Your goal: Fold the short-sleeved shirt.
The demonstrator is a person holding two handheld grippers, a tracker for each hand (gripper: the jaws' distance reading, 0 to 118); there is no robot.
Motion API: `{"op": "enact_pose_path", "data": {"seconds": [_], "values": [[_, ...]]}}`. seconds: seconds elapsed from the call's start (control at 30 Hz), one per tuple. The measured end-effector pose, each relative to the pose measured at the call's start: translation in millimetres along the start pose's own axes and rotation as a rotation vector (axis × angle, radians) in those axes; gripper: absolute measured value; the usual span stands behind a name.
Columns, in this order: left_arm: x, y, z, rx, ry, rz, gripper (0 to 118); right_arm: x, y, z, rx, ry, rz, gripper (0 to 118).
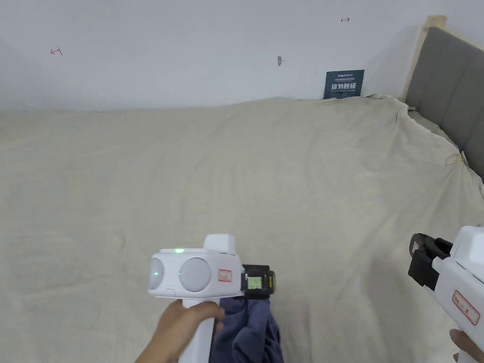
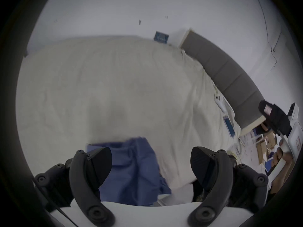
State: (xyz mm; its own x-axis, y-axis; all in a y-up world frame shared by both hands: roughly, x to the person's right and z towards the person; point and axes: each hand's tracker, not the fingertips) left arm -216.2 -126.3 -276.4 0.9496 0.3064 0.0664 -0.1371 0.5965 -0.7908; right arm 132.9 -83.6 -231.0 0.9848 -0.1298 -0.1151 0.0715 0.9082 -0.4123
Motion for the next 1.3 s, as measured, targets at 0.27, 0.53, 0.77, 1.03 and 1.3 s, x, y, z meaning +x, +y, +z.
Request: {"op": "enact_pose_path", "data": {"seconds": [0.27,0.53,0.77,1.03,1.3], "values": [[-39.8,-24.5,8.7,0.214,0.194,-0.107,18,-1.7,1.7,2.0,-0.001,-0.006,0.005,0],[-50.3,-71.1,-17.8,0.206,0.167,-0.146,0,2.6,-1.7,-1.5,-0.010,-0.012,0.001,0],[-27.3,-99.9,-52.1,0.130,0.138,-0.201,0,1.3,-5.3,-1.2,-0.023,-0.013,0.002,0],[5.8,-113.2,-90.6,0.077,0.109,-0.220,0,11.4,-7.8,3.4,-0.034,-0.037,-0.001,0],[30.2,-113.2,-97.8,0.109,0.079,-0.248,0,17.5,-10.0,3.8,-0.042,-0.054,-0.009,0]]}}
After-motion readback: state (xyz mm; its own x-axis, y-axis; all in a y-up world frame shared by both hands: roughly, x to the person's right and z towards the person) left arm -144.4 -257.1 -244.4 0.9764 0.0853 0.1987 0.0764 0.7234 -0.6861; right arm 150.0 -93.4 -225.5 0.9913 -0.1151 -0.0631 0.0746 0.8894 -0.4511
